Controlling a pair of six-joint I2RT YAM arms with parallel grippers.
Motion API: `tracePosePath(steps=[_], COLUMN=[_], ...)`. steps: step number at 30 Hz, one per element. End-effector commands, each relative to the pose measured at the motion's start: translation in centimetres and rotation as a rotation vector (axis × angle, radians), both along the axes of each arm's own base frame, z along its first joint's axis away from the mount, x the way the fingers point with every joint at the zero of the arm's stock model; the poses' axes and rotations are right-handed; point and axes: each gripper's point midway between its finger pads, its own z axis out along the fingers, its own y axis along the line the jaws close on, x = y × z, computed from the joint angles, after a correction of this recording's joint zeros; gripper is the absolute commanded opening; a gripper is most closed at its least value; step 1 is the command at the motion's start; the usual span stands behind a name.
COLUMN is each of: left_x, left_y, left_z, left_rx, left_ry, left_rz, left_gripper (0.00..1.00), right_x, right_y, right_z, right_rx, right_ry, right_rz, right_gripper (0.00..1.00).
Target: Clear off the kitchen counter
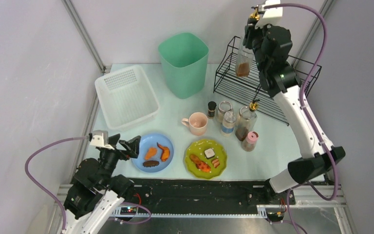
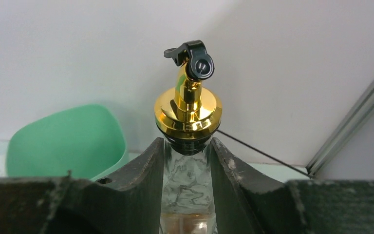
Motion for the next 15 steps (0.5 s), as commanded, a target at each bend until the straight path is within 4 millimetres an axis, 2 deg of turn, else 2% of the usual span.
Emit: tracePosePath(steps=[1,7,9,15], left_x=[-0.7,-0.5,-0.3,-0.4], left_y=[1.0,0.8,0.8,0.9], left_z=[1.1,0.8,0.6,0.8], left_rx=[-0.05,-0.04,-0.035,-0.043], left_ry=[-0.07,-0.052,-0.045,-0.053], left_rz=[0.031,0.029,0.03,0.036], left_gripper=[0.98,0.98,0.98,0.98], right_x=[-0.3,2.2,3.2,6.5], right_y=[-2.7,-4.8,-5.9,-6.5], right_z=[9.0,10.1,10.0,8.7], right_rx=[0.158,0.167,0.179,0.199], right_ry=[-0.27,-0.339,-0.35,-0.356], right_rz=[-0.035,-0.089,-0.12,-0.164], right_gripper=[0.0,0.0,0.0,0.0])
